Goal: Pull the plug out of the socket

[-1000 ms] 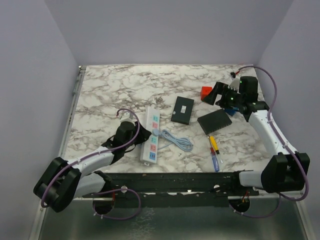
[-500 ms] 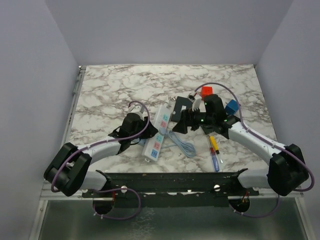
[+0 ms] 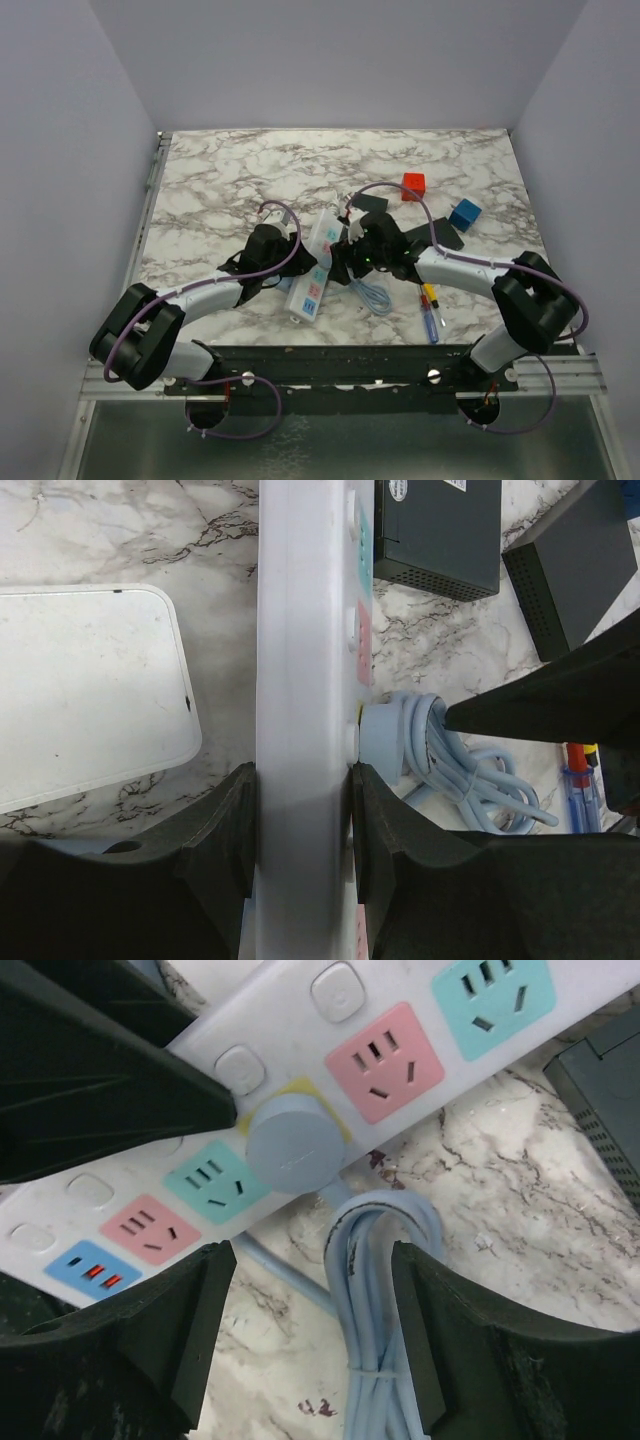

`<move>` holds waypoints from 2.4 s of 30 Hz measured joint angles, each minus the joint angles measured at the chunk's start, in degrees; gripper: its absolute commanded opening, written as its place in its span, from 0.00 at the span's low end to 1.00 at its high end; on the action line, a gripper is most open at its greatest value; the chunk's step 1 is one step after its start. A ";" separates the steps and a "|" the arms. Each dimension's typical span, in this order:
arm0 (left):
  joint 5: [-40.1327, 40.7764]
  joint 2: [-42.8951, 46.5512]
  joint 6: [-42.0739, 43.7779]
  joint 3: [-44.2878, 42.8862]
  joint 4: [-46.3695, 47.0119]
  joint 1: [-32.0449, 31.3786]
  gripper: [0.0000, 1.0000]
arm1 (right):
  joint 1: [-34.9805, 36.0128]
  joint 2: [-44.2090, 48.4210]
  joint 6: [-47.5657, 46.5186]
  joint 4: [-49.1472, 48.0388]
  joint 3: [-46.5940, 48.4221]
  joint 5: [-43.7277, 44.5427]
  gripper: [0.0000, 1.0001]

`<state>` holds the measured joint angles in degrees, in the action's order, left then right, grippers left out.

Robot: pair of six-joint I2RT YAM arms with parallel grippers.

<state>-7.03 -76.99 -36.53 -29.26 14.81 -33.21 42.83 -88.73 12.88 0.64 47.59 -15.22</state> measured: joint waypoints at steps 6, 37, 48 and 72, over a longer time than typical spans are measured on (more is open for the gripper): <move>0.00 -0.02 0.11 -0.17 -0.31 0.00 0.00 | 0.63 -2.64 -0.94 -2.51 0.22 3.06 0.62; -0.04 -1.25 1.09 -2.99 -3.39 0.11 0.58 | 6.23 -7.15 0.79 -4.35 0.63 19.76 0.00; 0.37 3.69 1.77 -3.06 -12.94 0.09 0.73 | 6.23 -5.75 5.55 -8.35 -2.36 20.65 0.00; -1.95 6.23 0.57 0.17 -13.16 0.02 0.47 | 6.23 -5.75 7.08 -9.20 -2.36 20.24 0.00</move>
<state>-8.97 -70.76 -35.97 -29.08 1.65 -33.19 49.06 -94.48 19.97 -8.56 45.23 5.02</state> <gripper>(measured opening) 0.496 0.149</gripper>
